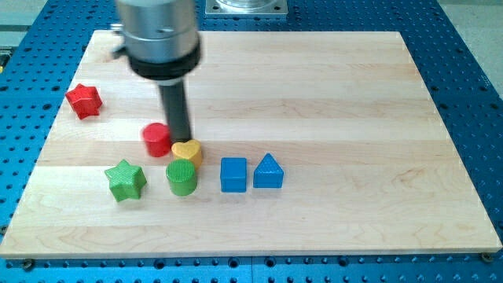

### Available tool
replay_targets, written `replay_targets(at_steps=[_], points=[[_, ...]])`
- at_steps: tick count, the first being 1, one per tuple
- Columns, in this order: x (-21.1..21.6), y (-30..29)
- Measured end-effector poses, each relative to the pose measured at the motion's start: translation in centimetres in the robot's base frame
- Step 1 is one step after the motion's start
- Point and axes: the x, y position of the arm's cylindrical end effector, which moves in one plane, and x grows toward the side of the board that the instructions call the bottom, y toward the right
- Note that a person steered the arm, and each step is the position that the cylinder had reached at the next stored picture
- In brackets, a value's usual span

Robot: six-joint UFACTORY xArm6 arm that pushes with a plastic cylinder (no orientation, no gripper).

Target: Drag the heart to the top right side of the green star

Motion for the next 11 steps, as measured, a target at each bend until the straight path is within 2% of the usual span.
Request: replay_targets(at_steps=[1, 2, 3, 4, 5, 7, 8, 9, 11], points=[[-0.5, -6.4], [-0.7, -7.8], [-1.1, 0.2], [0.1, 11.9], [1.6, 11.7], [2.9, 2.1], [6.2, 2.8], [6.2, -3.3], [8.7, -0.1]])
